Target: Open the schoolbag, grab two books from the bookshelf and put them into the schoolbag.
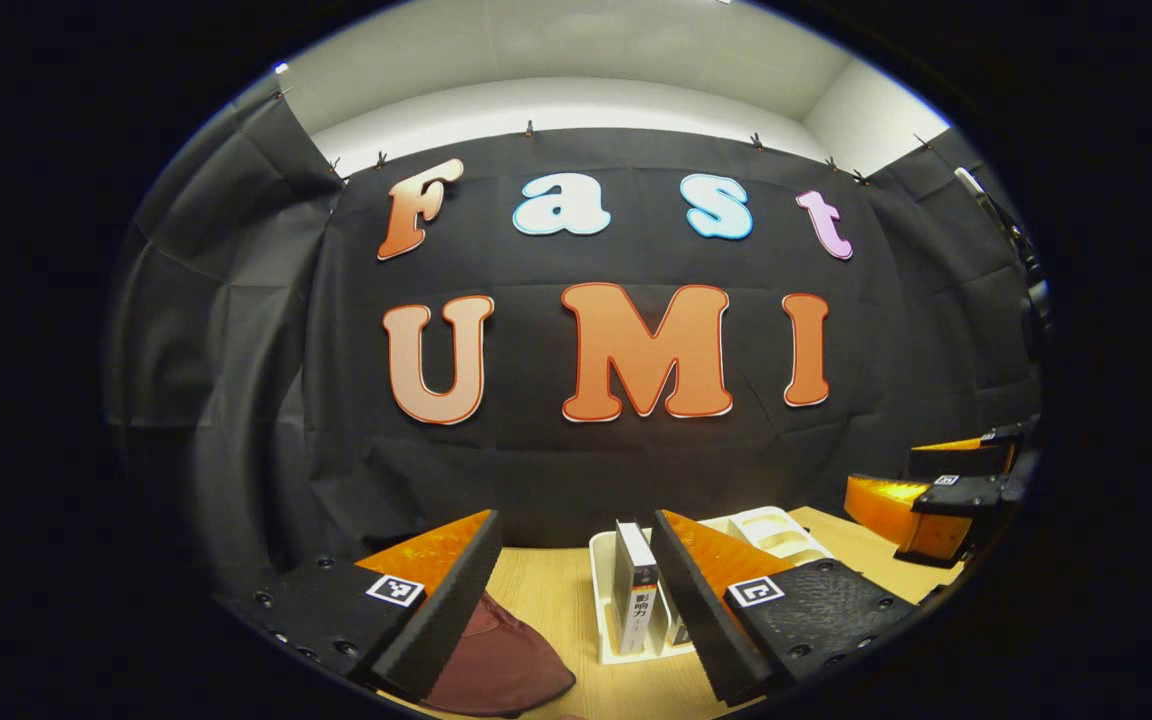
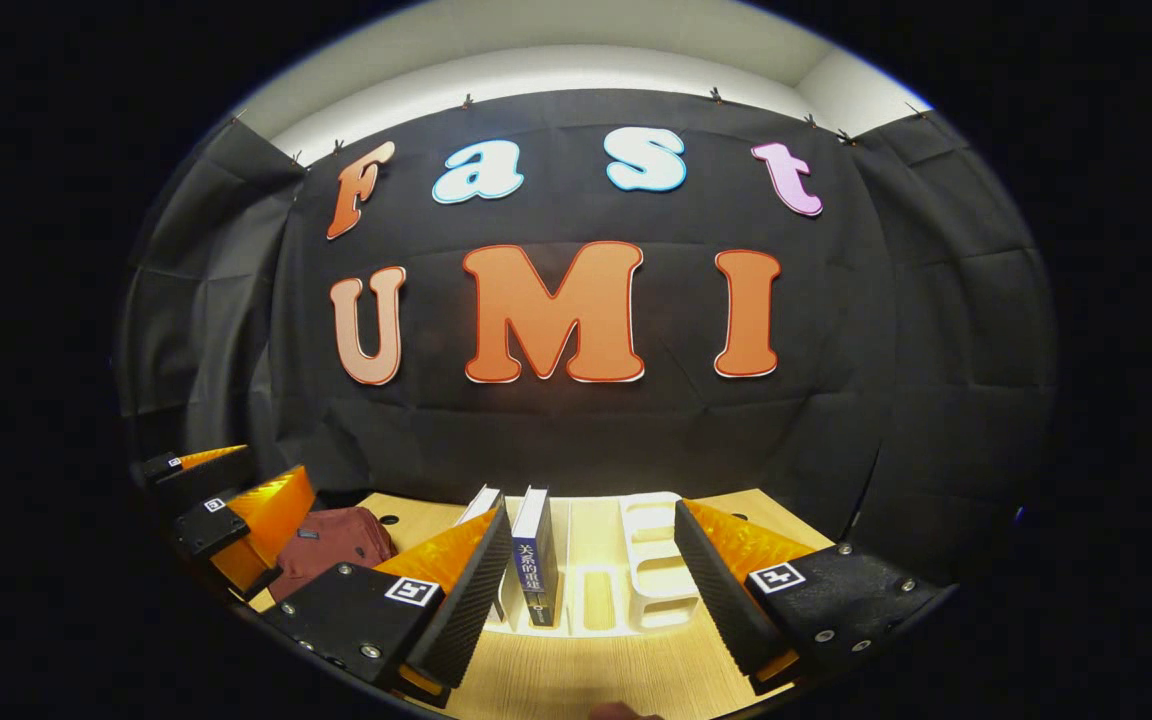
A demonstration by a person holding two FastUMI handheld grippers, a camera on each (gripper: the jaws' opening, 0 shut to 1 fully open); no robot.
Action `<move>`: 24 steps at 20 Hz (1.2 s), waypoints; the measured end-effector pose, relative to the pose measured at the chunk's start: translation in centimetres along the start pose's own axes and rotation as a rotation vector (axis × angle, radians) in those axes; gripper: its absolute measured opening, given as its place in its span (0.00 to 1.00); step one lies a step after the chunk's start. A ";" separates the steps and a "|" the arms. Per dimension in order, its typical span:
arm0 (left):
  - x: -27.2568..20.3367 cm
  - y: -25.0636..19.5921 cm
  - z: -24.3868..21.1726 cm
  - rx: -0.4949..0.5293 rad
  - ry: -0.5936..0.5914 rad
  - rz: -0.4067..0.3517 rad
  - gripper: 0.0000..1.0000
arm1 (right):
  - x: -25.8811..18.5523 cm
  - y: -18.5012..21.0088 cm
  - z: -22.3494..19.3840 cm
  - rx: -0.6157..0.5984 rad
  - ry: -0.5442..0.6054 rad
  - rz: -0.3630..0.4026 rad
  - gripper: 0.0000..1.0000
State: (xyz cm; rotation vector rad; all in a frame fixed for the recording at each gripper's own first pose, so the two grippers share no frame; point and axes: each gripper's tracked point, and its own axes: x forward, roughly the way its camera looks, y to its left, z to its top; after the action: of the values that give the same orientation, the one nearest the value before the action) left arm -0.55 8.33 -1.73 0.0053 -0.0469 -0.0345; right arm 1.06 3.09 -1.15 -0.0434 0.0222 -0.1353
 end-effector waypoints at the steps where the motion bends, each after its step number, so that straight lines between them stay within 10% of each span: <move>1: 0.0 0.4 -0.5 0.002 0.011 -0.004 0.94 | 0.1 0.1 0.0 -0.002 -0.004 0.000 0.97; 24: -0.5 3.2 -28.2 0.651 0.601 -0.075 0.98 | 5.8 -4.6 -6.3 -0.016 0.127 0.027 0.96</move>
State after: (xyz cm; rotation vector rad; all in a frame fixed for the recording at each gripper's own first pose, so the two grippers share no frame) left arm 0.36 11.67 -29.89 0.6664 0.5445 -0.0901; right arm 6.07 -2.54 -7.36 -0.0506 0.1505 -0.1109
